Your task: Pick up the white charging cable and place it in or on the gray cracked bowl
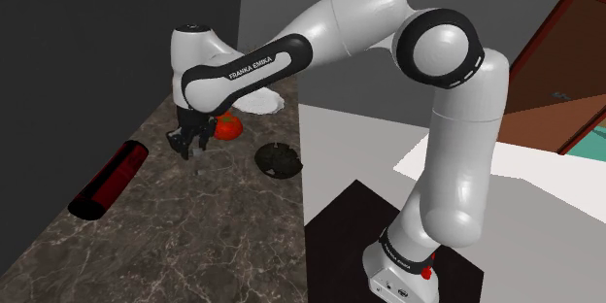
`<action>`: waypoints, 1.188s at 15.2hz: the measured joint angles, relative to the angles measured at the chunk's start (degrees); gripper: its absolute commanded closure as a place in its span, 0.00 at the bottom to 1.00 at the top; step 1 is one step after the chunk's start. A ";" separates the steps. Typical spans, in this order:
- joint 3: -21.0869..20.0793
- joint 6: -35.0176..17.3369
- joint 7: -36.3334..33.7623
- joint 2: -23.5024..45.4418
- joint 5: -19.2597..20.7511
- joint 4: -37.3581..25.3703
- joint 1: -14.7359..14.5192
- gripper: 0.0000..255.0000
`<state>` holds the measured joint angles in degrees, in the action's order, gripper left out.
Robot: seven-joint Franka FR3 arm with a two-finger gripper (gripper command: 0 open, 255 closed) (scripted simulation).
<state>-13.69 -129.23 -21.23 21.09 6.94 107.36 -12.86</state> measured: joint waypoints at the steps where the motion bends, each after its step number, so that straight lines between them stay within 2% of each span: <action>1: -0.07 0.54 0.01 -0.27 -0.10 -0.27 -0.02 1.00; 9: 1.35 -3.01 8.50 -10.05 -3.34 12.60 5.93 1.00; 18: 5.85 -6.17 21.86 -19.64 -6.65 25.03 12.92 1.00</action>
<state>-7.84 -135.40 0.63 1.45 0.29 132.39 0.05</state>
